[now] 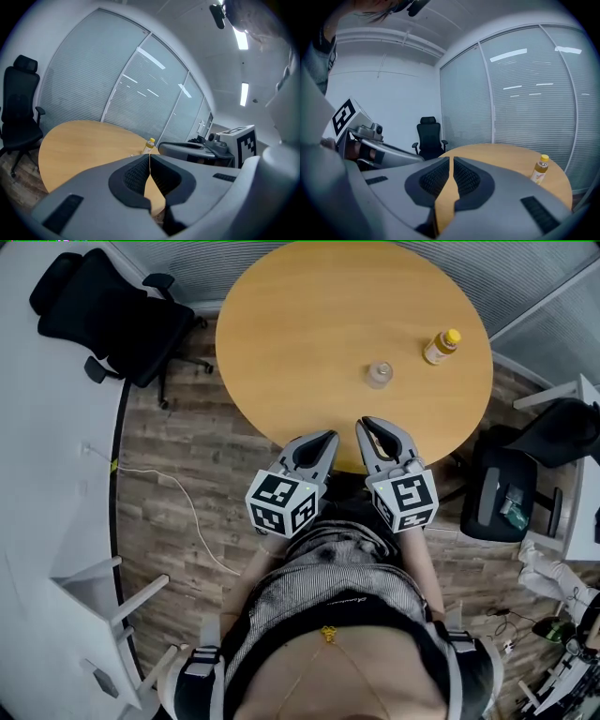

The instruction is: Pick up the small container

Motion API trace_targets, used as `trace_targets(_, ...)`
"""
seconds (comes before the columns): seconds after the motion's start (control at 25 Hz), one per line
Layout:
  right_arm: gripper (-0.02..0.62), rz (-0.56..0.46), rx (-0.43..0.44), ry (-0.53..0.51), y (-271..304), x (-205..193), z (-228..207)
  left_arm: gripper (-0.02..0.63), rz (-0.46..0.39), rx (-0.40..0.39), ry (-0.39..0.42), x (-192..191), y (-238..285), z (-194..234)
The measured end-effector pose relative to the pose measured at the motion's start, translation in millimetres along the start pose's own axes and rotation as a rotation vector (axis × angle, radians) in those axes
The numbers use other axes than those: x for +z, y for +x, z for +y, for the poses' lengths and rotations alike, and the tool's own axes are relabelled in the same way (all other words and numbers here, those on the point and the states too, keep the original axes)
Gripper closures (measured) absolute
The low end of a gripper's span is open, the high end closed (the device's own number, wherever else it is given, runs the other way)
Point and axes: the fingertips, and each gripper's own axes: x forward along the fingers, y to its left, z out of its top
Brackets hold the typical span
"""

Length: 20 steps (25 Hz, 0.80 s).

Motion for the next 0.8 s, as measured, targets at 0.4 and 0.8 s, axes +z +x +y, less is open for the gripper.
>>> trace_targets(0.4, 0.555, -0.005, 0.019, 0.007, 8, 5, -18, 0.584, 0.005, 0.014, 0.000, 8, 17, 4)
trace_targets(0.8, 0.555, -0.009, 0.037, 0.032, 15, 10, -67, 0.584, 0.019, 0.037, 0.009, 27, 64, 2)
